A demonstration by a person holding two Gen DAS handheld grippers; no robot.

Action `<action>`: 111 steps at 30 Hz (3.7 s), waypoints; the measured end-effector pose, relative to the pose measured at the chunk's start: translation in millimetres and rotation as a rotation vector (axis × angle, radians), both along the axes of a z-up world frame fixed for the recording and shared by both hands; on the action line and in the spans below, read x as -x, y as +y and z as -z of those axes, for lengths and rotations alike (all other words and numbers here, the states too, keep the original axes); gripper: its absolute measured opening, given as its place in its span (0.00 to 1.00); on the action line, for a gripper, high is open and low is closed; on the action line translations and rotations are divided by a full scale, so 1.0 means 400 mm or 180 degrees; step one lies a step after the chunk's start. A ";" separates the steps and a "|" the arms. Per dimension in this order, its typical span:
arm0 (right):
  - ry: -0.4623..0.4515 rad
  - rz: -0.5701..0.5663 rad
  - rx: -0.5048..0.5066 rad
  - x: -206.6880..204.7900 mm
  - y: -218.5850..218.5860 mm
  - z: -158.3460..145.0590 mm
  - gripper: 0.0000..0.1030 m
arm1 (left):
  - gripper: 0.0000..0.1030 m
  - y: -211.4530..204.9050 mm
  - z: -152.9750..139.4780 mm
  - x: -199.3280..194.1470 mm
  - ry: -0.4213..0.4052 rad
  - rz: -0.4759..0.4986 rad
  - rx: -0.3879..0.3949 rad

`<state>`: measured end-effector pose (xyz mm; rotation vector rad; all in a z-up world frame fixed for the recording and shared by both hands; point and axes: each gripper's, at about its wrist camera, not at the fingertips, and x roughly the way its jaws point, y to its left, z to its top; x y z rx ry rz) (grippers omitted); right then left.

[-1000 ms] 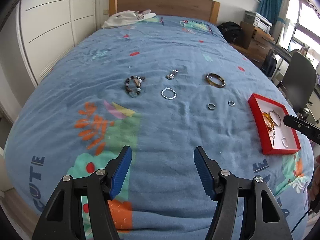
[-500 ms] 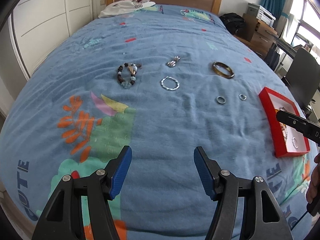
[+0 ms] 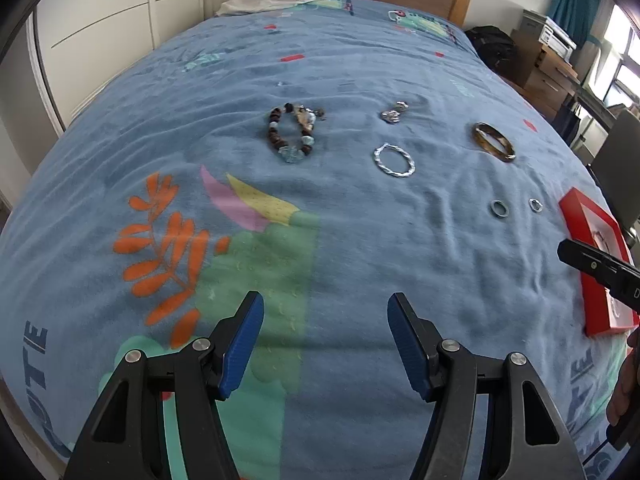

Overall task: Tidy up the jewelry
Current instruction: 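Withdraw both tools from the red box toward the jewelry on the bed, then grasp the dark bead bracelet with the left tool while the right tool grasps a small silver ring, then carry the bead bracelet and silver ring with both tools over the red box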

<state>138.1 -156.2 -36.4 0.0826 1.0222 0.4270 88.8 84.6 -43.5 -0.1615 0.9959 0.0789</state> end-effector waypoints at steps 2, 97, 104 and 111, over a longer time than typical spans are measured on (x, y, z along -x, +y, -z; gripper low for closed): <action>0.0014 0.0013 0.0008 -0.006 0.003 0.009 0.42 | 0.61 0.009 0.009 -0.006 0.0011 -0.0022 0.0004; -0.0815 0.0494 -0.0036 0.164 -0.283 -0.292 0.19 | 0.14 -0.167 -0.337 -0.043 -0.0957 0.0458 0.0035; -0.0806 0.0710 -0.0026 0.202 -0.393 -0.291 0.19 | 0.14 -0.303 -0.360 -0.043 -0.0977 0.0759 0.0092; -0.0732 0.0882 0.0037 0.195 -0.508 -0.269 0.19 | 0.14 -0.474 -0.351 -0.077 -0.0926 0.1141 0.0264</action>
